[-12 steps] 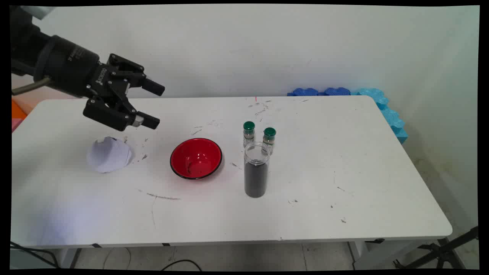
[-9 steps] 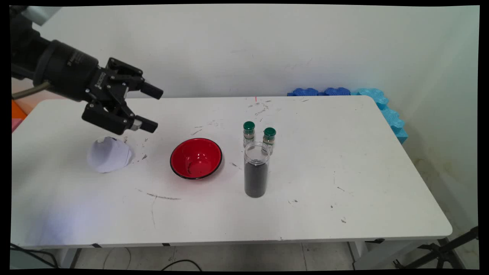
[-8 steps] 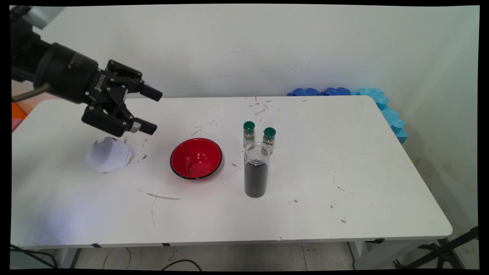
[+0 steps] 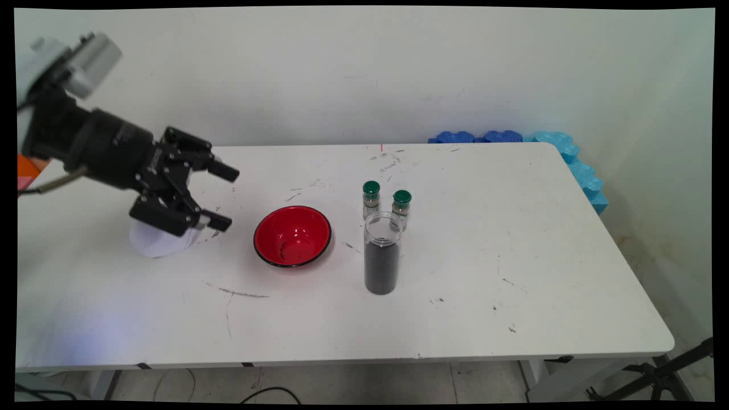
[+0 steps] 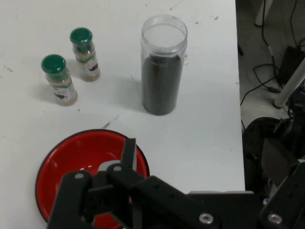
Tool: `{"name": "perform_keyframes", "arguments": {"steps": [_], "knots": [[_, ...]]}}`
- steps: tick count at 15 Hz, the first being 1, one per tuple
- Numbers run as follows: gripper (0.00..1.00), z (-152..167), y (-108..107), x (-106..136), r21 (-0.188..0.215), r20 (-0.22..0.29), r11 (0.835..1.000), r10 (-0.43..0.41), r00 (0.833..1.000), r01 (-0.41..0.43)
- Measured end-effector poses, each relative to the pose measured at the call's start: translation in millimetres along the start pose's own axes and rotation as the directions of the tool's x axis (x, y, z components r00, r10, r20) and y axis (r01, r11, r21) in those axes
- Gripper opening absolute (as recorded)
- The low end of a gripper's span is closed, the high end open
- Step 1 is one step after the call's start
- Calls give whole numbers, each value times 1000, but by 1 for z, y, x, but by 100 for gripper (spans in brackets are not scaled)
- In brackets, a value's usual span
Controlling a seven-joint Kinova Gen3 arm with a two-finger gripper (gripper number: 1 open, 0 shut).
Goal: Pick up the black seasoning powder from the table
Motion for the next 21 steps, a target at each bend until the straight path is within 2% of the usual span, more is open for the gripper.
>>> {"name": "perform_keyframes", "arguments": {"steps": [4,10,17,21], "knots": [[100,29,2,-22,1,-4,999,-33,999,33],[100,81,5,-36,-17,-37,998,-64,997,63],[100,148,-4,-28,-13,-93,993,-114,989,113],[100,178,-9,-21,-33,-108,989,-147,983,144]]}}
